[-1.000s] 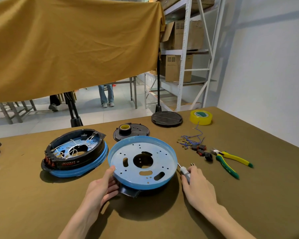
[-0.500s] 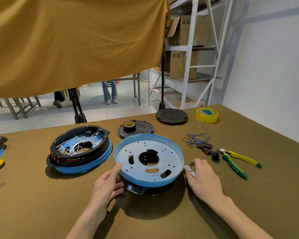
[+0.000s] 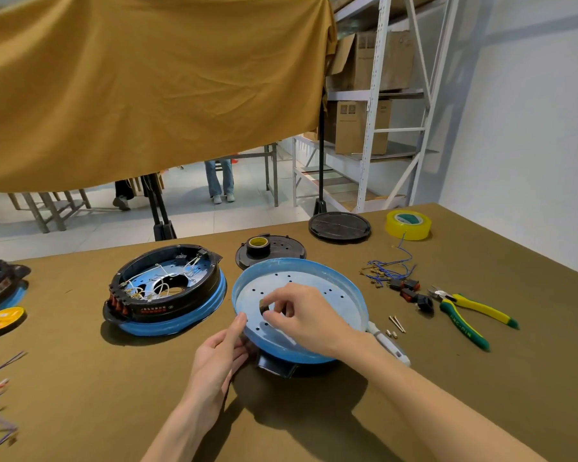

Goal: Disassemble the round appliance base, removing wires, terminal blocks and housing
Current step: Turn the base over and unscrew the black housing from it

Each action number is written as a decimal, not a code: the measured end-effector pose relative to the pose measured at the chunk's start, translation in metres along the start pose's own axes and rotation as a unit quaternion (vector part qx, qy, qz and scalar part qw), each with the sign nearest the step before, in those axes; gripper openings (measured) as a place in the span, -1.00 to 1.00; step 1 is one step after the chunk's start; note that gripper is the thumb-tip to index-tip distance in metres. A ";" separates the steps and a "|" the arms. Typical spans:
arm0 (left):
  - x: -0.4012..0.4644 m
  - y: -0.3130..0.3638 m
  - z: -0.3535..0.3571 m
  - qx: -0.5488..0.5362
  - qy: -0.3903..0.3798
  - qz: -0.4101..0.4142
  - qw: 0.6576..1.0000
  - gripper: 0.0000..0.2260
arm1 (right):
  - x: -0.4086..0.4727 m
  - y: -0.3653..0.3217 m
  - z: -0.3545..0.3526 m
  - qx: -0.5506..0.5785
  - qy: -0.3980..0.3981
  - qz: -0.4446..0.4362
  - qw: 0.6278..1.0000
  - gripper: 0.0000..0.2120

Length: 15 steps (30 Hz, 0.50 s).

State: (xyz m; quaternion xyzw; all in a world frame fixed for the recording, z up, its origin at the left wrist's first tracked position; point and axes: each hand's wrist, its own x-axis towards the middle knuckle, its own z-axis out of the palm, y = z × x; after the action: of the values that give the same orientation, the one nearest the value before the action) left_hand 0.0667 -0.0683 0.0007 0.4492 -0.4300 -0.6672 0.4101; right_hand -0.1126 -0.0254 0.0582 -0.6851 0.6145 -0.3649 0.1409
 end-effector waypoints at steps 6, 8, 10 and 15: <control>0.001 0.000 -0.005 0.042 -0.015 0.000 0.999 -0.42 | 0.015 -0.006 0.020 -0.016 -0.026 -0.022 0.999 -0.76; 0.002 -0.001 -0.006 0.057 -0.021 -0.001 0.998 -0.41 | 0.017 -0.004 0.020 -0.017 -0.029 -0.022 0.999 -0.79; 0.004 -0.002 -0.007 0.065 -0.023 -0.004 0.998 -0.39 | 0.017 -0.003 0.020 -0.025 -0.036 -0.025 0.999 -0.79; 0.007 -0.003 -0.009 0.089 -0.035 -0.013 0.995 -0.27 | 0.012 0.001 0.017 -0.026 -0.055 -0.030 0.998 -0.85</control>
State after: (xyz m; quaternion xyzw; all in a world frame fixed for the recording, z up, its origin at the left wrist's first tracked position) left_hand 0.0733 -0.0757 -0.0059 0.4659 -0.4956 -0.6471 0.3446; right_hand -0.1021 -0.0418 0.0492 -0.7258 0.5944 -0.3142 0.1456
